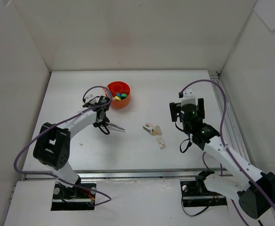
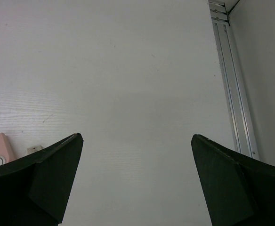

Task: Sort the stationery into containers
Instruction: Pick up the scissors from the center of the board.

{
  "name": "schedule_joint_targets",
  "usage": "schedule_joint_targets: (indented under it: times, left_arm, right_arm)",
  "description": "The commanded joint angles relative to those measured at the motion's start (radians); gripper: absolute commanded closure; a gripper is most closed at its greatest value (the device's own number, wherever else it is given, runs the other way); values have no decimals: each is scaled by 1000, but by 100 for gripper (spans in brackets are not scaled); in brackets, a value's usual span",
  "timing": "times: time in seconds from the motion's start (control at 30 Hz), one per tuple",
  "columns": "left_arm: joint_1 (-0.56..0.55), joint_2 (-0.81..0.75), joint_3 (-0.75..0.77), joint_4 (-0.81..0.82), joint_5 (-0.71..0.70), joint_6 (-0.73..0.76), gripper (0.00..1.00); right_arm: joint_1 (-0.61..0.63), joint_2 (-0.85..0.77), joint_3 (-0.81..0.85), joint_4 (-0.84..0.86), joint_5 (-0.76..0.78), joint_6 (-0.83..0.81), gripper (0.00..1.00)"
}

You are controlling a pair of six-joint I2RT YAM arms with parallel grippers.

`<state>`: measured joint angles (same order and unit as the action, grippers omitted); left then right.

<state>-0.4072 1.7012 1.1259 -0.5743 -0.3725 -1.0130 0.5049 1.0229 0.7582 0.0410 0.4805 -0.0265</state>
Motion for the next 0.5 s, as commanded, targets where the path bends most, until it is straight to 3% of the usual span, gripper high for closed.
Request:
schedule_joint_targets:
  times: [0.0,0.27,0.47]
  left_arm:
    - [-12,-159,38,48,-126,77,100]
    - [-33,-428,-26,313,-259,399,100]
    - [-42,-506,-29,736,-310,781,100]
  right_arm:
    - [-6,-12,-5,68,32,-3,2]
    - [-5,-6,-11,100,33,-27,2]
    - [-9,-17,-29,135,36,-44,2]
